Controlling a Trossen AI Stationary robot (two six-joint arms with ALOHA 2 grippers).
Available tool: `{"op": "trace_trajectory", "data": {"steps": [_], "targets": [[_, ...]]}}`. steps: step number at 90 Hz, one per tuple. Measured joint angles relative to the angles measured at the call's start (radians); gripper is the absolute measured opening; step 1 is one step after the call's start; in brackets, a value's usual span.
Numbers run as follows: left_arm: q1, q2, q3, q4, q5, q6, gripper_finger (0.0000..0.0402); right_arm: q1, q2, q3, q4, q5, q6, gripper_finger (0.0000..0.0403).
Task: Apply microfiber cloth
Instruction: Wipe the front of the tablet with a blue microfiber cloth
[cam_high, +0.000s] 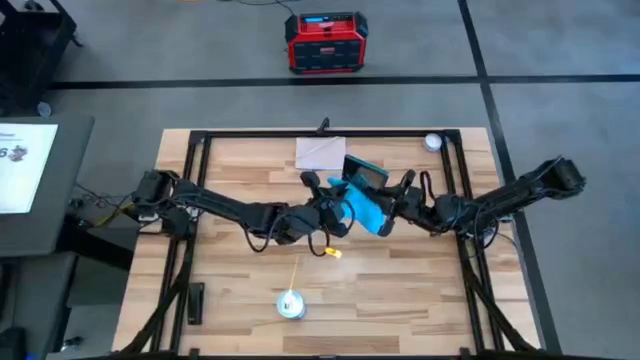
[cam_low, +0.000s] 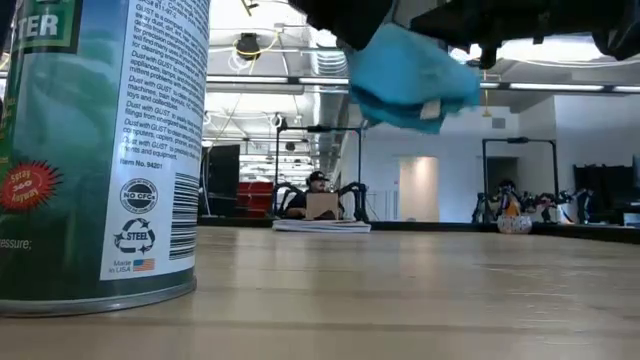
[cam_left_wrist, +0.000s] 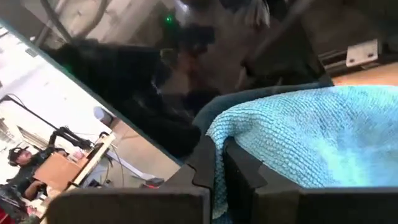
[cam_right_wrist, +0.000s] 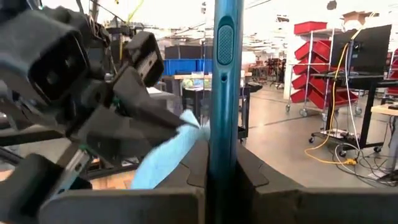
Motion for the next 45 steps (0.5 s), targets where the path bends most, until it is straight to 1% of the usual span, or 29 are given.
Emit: {"op": "trace_trajectory", "data": {"steps": [8, 24, 45], "targets": [[0.006, 0.000, -0.001, 0.041, 0.000, 0.046, 0.0000, 0.007, 0.000, 0.000, 0.007, 0.007, 0.002, 0.0010], [0.010, -0.004, 0.038, 0.158, 0.001, 0.230, 0.0000, 0.019, -0.001, 0.000, 0.003, 0.015, 0.007, 0.0010], [0.013, -0.005, 0.127, 0.165, 0.000, 0.385, 0.0000, 0.018, -0.001, 0.001, -0.045, 0.007, 0.057, 0.0010]]}}
